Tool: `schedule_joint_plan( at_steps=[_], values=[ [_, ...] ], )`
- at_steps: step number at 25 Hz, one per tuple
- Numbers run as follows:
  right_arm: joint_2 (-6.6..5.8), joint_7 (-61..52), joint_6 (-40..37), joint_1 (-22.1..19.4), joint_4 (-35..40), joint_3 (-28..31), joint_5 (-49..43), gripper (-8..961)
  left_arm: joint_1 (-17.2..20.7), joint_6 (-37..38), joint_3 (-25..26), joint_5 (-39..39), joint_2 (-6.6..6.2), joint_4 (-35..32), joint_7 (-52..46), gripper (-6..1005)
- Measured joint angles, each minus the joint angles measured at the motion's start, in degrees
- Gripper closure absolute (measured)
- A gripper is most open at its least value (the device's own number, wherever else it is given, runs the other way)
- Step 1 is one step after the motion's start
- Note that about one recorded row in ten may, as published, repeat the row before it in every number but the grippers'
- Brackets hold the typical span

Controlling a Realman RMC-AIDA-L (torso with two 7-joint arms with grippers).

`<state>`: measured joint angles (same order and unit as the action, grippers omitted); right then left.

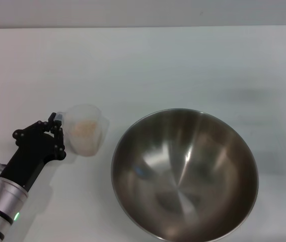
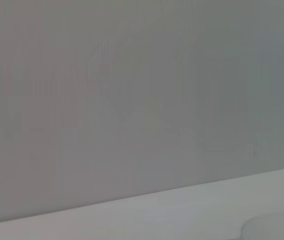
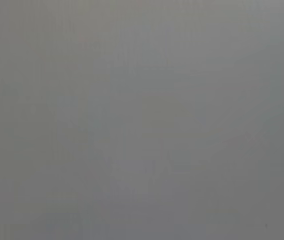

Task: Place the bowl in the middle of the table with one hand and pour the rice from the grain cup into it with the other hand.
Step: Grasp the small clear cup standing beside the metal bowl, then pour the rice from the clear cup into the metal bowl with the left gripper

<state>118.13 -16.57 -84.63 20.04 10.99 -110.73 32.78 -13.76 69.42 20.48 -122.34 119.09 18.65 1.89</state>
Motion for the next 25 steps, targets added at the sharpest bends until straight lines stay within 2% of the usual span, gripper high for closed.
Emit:
schedule_joint_plan(
  at_steps=[3, 8, 11, 14, 15, 17, 18, 19, 25],
  values=[
    [0.0, 0.0, 0.3, 0.0, 0.0, 0.0, 0.0, 532, -0.17, 0.06, 0.0, 0.01, 0.0, 0.38, -0.01, 925],
    [0.0, 0.0, 0.33, -0.14, 0.0, 0.0, 0.01, 531, -0.66, 2.52, 0.07, 0.01, 0.03, 0.49, 0.68, 978],
    [0.04, 0.21, 0.03, -0.23, 0.07, 0.0, 0.15, 531, -0.8, 6.56, 0.29, 0.01, 0.07, 0.66, 4.83, 975],
    [0.06, 0.29, -0.03, -0.26, 0.11, 0.37, 0.25, 531, -0.82, 12.13, 0.33, -0.23, 0.08, 1.64, 13.83, 971],
    [0.05, 0.3, -0.06, -0.27, 0.12, 0.68, 0.23, 531, -0.82, 12.13, 0.33, -0.23, 0.08, 1.64, 13.83, 970],
    [-0.02, 0.37, -0.11, -0.26, 0.08, 1.23, 0.17, 531, -0.86, 16.86, -0.59, -0.68, 0.09, 2.17, 22.65, 968],
    [-0.08, 0.4, -0.11, -0.21, 0.04, 1.34, 0.17, 531, -0.86, 16.86, -0.59, -0.68, 0.09, 2.17, 22.65, 966],
    [-0.14, 0.42, -0.12, -0.15, 0.0, 1.39, 0.22, 531, -1.19, 21.41, -2.41, -1.82, 0.08, 2.24, 31.8, 965],
    [-0.35, 0.46, -0.17, 0.06, -0.09, 2.25, 0.21, 531, -2.83, 25.27, -3.61, -9.85, 0.08, 1.45, 49.31, 958]
  ],
)
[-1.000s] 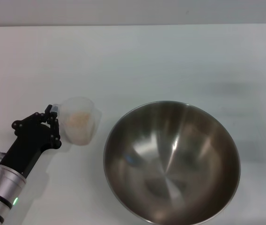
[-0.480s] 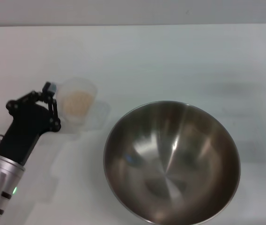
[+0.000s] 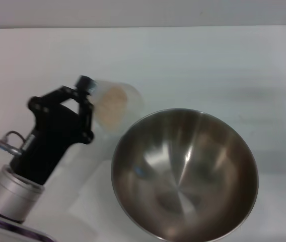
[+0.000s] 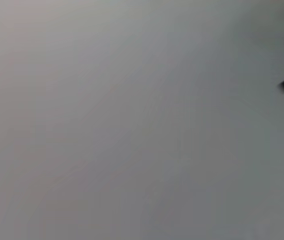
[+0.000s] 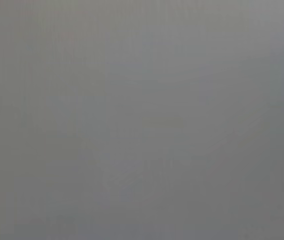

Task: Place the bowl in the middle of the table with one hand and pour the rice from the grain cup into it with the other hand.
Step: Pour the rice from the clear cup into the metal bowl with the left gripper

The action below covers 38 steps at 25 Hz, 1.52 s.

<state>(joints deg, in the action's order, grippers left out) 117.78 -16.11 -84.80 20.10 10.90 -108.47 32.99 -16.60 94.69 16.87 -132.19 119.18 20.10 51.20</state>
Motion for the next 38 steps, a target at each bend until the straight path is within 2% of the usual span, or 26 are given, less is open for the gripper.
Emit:
schedule_joint_plan(
  at_steps=[2, 5, 6, 8, 9, 12, 20, 31, 38],
  values=[
    [-0.05, 0.01, -0.01, 0.01, 0.0, 0.18, 0.02, 531, -0.37, 0.08, -0.01, -1.7, 0.0, -0.11, 3.18, 956],
    [-0.07, 0.02, -0.02, 0.0, 0.0, 0.54, 0.0, 531, -1.54, -0.13, -0.04, -7.84, 0.0, -0.25, 15.58, 952],
    [-0.07, 0.03, -0.02, -0.01, 0.0, 0.58, -0.02, 531, -1.54, -0.13, -0.04, -7.84, 0.0, -0.25, 15.58, 951],
    [-0.08, 0.03, 0.05, -0.02, 0.0, 0.58, -0.03, 531, -2.25, -0.49, -0.06, -10.64, 0.0, -0.25, 21.92, 949],
    [-0.09, 0.03, 0.18, -0.02, -0.05, 0.58, -0.03, 531, -2.25, -0.49, -0.06, -10.64, 0.0, -0.25, 21.92, 948],
    [-0.1, 0.03, 0.51, 0.13, -0.42, 0.58, -0.04, 531, -2.95, -2.25, -0.08, -13.21, 0.0, -0.24, 31.54, 944],
    [-0.18, 0.03, 1.46, 0.38, -0.6, 0.56, -0.15, 532, -3.09, -2.69, -0.09, -15.85, 0.0, 0.25, 47.6, 935],
    [-0.18, 0.07, 1.49, 0.35, -0.62, 0.56, -0.21, 532, -2.88, -4.15, -0.34, -18.87, 0.0, -0.07, 62.72, 922],
    [-0.18, 1.38, 1.48, 0.17, -0.75, 0.46, -0.21, 532, -2.63, -5.09, -0.37, -19.44, 0.0, -0.15, 68.39, 914]
  ],
)
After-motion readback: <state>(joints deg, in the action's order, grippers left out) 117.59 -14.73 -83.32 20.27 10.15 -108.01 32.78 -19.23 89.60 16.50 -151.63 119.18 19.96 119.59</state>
